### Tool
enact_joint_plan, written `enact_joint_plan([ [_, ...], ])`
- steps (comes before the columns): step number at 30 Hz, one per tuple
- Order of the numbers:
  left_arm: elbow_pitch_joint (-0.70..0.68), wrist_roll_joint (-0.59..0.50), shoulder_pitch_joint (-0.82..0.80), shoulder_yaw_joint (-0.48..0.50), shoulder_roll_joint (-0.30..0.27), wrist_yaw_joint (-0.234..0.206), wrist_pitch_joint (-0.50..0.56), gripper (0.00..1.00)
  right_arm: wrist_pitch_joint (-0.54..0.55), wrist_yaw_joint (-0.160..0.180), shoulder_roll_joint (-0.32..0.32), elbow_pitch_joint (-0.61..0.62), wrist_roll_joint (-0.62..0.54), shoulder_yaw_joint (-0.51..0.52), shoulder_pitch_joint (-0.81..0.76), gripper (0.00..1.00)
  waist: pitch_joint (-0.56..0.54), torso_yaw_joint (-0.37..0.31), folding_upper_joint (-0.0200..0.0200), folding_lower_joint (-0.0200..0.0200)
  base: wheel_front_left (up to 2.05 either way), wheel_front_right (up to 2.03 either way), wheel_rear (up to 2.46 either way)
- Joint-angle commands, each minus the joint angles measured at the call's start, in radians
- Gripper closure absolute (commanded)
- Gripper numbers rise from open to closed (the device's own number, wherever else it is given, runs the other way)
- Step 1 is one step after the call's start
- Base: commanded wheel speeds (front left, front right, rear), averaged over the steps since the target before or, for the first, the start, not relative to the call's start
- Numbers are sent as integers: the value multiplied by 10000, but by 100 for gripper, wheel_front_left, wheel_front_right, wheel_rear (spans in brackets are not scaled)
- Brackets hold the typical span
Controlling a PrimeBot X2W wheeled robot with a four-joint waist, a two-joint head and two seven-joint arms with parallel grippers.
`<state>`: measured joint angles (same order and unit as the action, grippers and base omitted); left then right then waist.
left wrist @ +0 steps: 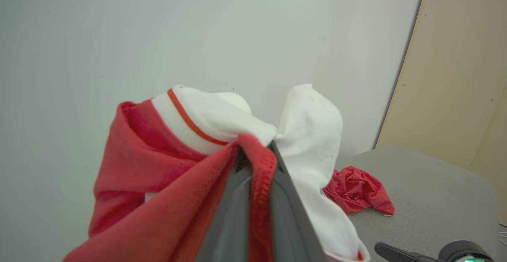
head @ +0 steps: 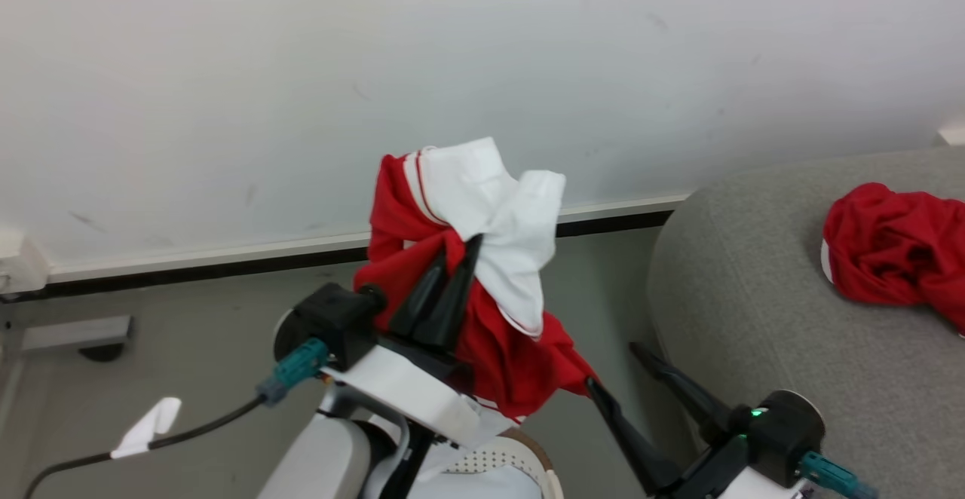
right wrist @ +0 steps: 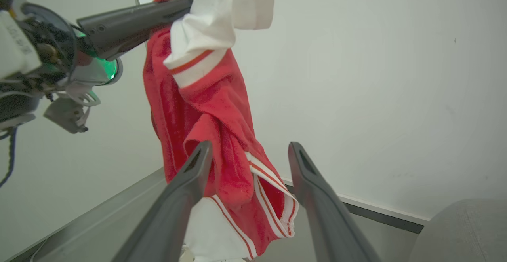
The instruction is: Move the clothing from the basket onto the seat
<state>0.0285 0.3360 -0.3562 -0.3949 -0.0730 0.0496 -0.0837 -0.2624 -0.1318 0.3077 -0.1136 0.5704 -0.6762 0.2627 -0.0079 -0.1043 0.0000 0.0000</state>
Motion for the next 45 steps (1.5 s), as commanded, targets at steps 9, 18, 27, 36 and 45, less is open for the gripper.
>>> enact_joint_plan([
  [9,101,318,141,-1130,161,96,21,100,-28,22,-113,-1801,288,-1515,1517,0,-171,987,0,0,0,0,0],
  [18,103,688,218,-1997,194,14,83,100,-30,22,-311,-2817,733,-1954,2069,100,-390,1727,0,0,0,0,0],
  [27,184,806,176,-1960,134,-153,-6,100,-31,22,-417,-2771,854,-1868,2002,100,-438,1773,0,0,0,0,0],
  [36,311,854,207,-1824,24,-331,-117,100,-31,22,-481,-2501,1001,-1396,1822,100,-405,1565,0,0,0,0,0],
  [45,438,957,404,-1871,-15,-345,-278,0,-33,22,-217,-1937,1191,-43,1746,100,-152,1013,0,0,0,0,0],
])
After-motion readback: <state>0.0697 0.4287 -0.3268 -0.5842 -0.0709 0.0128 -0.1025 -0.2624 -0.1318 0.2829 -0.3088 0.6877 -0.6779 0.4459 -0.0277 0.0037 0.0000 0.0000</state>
